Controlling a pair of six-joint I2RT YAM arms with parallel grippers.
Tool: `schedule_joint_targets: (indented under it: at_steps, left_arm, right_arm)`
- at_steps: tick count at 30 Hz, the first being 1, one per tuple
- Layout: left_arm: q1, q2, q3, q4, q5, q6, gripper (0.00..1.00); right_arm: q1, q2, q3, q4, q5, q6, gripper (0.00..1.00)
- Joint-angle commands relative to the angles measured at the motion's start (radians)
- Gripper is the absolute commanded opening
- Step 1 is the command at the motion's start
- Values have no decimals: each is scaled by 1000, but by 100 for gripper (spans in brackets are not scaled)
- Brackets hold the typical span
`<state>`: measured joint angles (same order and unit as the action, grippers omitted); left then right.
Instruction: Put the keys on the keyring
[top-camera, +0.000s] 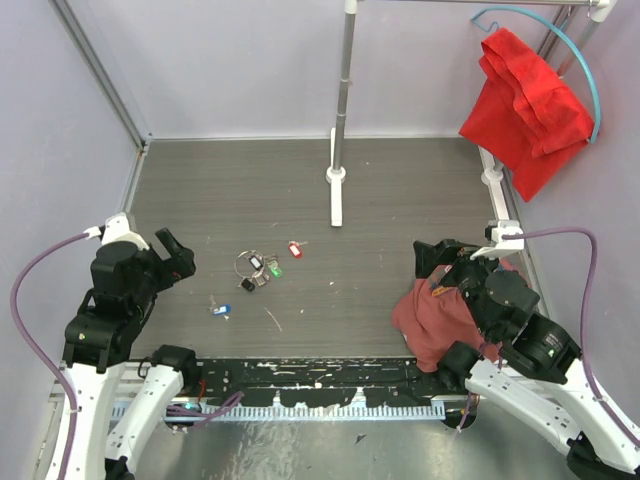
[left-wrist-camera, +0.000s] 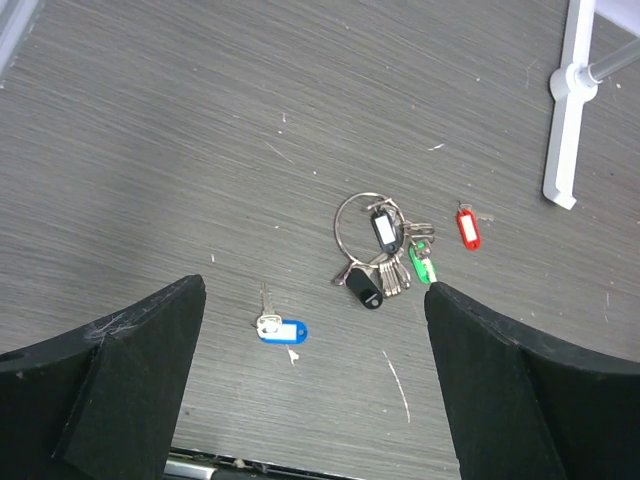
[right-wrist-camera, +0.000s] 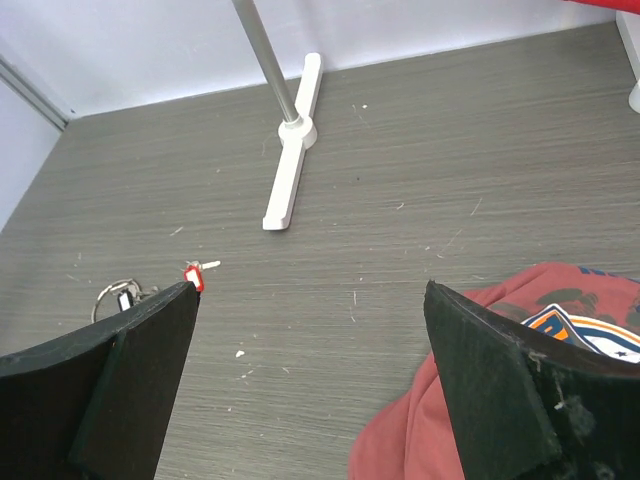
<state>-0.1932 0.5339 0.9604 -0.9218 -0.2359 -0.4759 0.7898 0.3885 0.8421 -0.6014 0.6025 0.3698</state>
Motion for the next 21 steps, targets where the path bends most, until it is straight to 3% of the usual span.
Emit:
schedule_joint_targets:
  at_steps: [1,13,21]
  left_arm:
    - [3,21,12,16,-51,-3,98]
    - [3,73,-14,43,-11,-8,98]
    - [3,256,-42,58,190,-10,100]
  right_arm:
    - [2,19,14,24,19,5,100]
    - [2,40,23,7,8,-3,100]
    - [2,85,20,-5,-13,8,100]
